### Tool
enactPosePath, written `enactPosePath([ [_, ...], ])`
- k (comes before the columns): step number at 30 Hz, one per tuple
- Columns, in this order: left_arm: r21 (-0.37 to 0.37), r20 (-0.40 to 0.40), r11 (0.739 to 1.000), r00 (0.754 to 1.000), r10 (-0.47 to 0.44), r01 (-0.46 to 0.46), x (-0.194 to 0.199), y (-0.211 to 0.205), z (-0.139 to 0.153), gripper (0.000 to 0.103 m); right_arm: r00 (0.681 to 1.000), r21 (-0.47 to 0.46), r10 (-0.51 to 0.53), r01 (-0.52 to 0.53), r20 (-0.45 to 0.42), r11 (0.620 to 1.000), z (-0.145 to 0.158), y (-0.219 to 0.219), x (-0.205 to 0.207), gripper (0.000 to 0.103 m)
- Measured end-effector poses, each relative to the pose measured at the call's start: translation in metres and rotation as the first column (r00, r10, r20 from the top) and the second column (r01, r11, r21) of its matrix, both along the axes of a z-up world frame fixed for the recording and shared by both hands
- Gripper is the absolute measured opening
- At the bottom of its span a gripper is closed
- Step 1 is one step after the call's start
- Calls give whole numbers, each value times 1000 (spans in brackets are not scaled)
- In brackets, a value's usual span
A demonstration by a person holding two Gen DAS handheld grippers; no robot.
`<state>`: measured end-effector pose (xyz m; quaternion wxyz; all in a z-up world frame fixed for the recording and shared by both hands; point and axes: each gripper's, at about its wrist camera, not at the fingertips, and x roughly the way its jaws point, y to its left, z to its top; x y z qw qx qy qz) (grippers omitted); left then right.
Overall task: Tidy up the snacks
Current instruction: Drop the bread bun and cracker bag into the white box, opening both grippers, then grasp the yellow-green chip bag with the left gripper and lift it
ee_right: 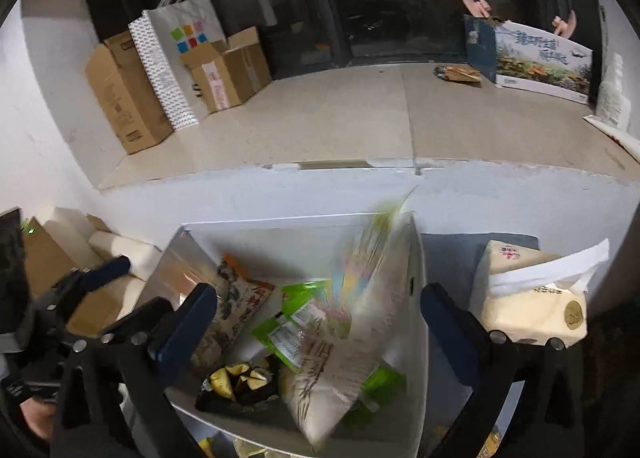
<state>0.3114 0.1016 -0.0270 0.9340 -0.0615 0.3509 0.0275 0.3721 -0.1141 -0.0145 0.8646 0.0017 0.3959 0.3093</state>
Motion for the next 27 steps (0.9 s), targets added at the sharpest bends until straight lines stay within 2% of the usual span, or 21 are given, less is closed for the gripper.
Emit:
enactPosePath([
  [2, 1, -10, 1000, 1000, 5, -5, -2, 1, -3, 103, 1000, -28, -6, 6, 15, 1000, 1, -2, -6, 103],
  [7, -20, 11, 1000, 1000, 1, -1, -21, 1, 5, 103, 999, -12, 1, 0, 42, 1000, 10, -7, -22, 103],
  [13, 26, 92, 998, 994, -61, 59, -84, -18, 20, 103, 990, 60, 36, -45, 137, 997, 28, -31, -78, 103],
  [15, 16, 105, 997, 992, -73, 72, -104, -23, 20, 103, 987, 74, 49, -61, 155, 995, 28, -41, -104, 103],
  [17, 9, 117, 996, 989, -89, 89, -131, -32, 14, 103, 982, 87, 68, -85, 174, 993, 25, -51, -132, 103],
  [20, 46, 134, 994, 985, -107, 102, -163, -44, 4, 103, 978, 91, 83, -102, 192, 991, 17, -63, -171, 103],
  [25, 53, 103, 993, 988, -113, 108, -215, -66, -23, 103, 969, 88, 94, -117, 228, 989, -1, -83, -233, 103],
  [27, 34, 85, 993, 989, -119, 116, -231, -73, -35, 103, 971, 100, 79, -104, 226, 989, -9, -94, -250, 103],
])
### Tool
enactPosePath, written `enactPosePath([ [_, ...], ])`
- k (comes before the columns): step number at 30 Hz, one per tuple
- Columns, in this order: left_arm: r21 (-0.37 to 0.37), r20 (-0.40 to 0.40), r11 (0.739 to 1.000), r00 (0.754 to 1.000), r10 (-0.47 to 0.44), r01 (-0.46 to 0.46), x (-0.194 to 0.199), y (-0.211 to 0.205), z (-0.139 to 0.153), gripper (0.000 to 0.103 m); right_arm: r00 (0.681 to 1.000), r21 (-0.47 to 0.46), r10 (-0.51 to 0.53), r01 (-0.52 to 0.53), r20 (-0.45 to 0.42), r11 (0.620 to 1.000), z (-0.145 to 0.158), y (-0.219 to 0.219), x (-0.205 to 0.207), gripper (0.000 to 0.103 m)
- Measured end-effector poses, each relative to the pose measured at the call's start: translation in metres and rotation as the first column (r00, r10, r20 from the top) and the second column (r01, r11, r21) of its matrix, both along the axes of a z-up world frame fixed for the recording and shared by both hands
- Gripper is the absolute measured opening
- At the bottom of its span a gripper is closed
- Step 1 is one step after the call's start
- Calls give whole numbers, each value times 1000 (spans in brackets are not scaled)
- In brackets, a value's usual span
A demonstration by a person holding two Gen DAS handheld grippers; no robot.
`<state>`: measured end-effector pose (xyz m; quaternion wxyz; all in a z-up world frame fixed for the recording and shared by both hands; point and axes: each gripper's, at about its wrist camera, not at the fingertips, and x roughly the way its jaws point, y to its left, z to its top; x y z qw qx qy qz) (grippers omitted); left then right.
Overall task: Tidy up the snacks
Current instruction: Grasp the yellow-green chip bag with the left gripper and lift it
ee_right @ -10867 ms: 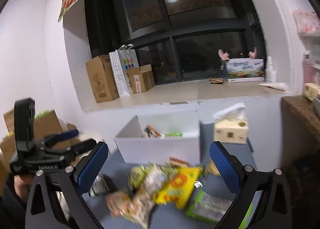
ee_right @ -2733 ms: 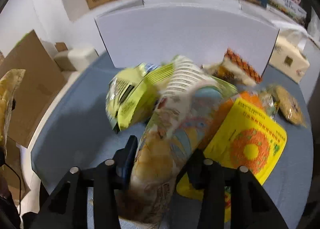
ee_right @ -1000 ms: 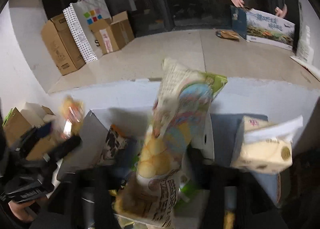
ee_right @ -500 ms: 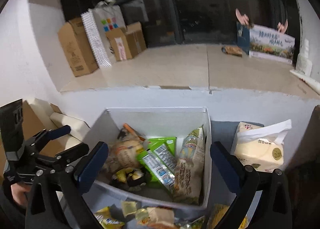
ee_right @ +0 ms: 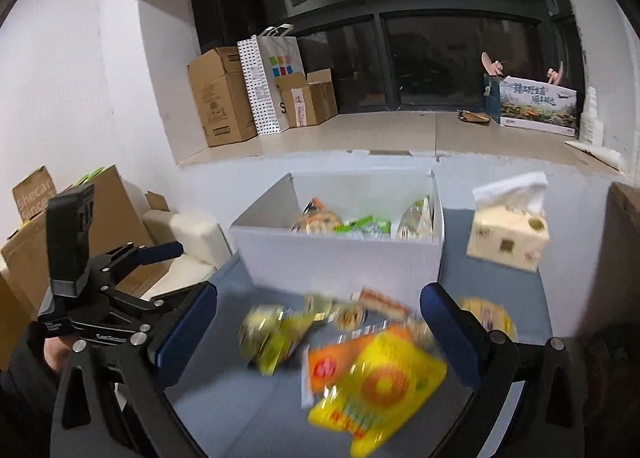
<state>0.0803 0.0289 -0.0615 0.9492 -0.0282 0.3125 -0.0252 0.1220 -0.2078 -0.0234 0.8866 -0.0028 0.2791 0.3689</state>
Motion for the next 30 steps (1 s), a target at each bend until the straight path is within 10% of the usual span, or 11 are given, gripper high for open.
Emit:
enactPosePath([
  [7, -37, -72, 999, 997, -20, 17, -15, -14, -28, 103, 995, 13, -89, 89, 33, 996, -12, -33, -46, 103],
  [24, -97, -318, 992, 947, 44, -79, 100, -9, -87, 103, 992, -6, -121, 121, 28, 993, -22, -45, -45, 103],
  [27, -95, -305, 994, 952, 28, -60, 100, -8, -90, 65, 993, -10, -118, 119, 20, 993, -25, -44, -45, 103],
  [30, -88, -273, 995, 962, 15, -41, 95, -9, -88, 58, 993, -19, -114, 114, 7, 993, -29, -41, -44, 103],
])
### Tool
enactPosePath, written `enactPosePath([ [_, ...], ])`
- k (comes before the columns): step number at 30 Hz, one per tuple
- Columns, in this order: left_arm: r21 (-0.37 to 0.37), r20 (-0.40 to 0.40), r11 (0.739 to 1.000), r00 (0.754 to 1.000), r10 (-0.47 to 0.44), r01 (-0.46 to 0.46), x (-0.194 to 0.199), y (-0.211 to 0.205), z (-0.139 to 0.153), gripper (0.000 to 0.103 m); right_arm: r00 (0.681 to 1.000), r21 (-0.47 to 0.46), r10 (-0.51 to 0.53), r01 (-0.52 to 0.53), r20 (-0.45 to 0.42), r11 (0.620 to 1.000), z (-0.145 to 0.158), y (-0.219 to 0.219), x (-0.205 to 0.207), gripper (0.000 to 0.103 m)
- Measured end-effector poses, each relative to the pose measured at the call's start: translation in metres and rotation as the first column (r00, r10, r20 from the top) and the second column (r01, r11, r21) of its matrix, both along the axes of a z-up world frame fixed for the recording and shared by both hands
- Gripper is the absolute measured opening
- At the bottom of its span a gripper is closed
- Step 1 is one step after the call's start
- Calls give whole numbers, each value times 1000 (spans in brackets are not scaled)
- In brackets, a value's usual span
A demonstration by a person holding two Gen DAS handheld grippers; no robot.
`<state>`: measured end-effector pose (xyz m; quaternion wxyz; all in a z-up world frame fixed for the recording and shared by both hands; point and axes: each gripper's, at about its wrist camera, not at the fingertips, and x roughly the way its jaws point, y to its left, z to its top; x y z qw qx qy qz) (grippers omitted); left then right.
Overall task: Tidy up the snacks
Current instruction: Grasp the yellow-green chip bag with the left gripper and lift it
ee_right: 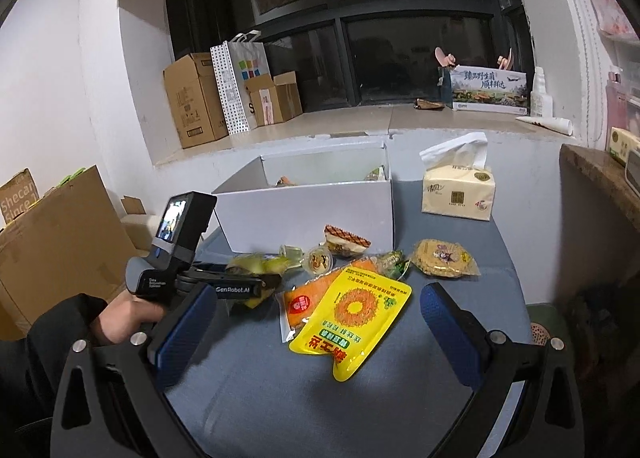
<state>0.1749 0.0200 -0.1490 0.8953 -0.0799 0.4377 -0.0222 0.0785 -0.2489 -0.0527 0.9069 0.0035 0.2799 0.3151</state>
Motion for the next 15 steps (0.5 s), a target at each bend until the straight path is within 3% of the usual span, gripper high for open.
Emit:
enactPosePath([
  [7, 35, 184, 999, 983, 16, -23, -57, -1, 54, 57, 999, -52, 12, -14, -44, 999, -17, 12, 5, 103],
  [15, 59, 373, 997, 928, 16, -41, -133, 3, 120, 58, 968, -158, -11, -30, -252, 987, -74, 34, 48, 103],
])
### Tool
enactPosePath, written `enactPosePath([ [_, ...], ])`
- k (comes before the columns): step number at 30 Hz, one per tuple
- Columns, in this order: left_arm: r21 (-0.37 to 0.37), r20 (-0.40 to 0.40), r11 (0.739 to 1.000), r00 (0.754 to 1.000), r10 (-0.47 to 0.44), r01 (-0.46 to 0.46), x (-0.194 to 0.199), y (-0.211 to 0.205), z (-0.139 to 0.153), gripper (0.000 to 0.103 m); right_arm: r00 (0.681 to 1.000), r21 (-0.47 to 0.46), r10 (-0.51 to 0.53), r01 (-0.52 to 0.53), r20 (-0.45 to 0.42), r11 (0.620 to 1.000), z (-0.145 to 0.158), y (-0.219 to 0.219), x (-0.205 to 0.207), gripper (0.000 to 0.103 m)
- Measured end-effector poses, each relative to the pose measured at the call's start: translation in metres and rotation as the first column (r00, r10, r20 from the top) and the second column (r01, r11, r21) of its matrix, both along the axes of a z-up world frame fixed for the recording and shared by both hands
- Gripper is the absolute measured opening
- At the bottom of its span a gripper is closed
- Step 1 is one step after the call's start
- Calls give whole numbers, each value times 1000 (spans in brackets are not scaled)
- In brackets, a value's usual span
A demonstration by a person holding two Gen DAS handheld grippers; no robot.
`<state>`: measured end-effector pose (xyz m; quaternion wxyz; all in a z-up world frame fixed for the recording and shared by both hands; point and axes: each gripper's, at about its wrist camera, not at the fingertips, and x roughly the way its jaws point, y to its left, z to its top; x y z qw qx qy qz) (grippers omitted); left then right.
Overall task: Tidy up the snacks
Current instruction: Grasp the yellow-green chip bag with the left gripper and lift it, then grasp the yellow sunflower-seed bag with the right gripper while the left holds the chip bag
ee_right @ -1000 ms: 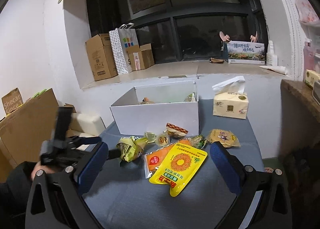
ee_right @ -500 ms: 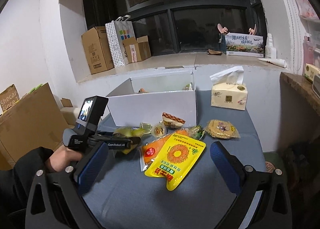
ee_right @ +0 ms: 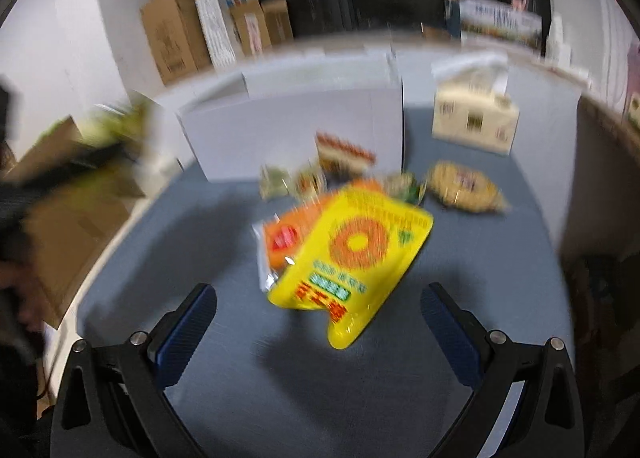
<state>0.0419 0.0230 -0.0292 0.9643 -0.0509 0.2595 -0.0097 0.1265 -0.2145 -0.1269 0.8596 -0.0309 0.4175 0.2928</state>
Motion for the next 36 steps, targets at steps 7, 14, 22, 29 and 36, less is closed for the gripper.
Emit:
enactPosePath([
  [7, -4, 19, 1000, 1000, -2, 2, -21, -1, 8, 58, 992, -69, -99, 94, -80, 993, -25, 14, 38, 103],
  [14, -10, 2, 1000, 1000, -5, 5, -21, -2, 0, 58, 989, -173, -122, 106, -81, 979, -43, 39, 45, 101],
  [22, -24, -7, 1000, 1000, -9, 9, -20, -1, -6, 58, 996, 16, -63, 65, -69, 998, -17, 8, 25, 27],
  [29, -38, -4, 999, 1000, -27, 27, -12, 1, -5, 58, 999, 122, -20, 17, 28, 992, 29, -15, 0, 22],
  [36, -46, 32, 998, 999, -40, 42, 32, 9, 13, 58, 989, 165, 5, -29, 146, 986, 82, -4, 14, 21],
])
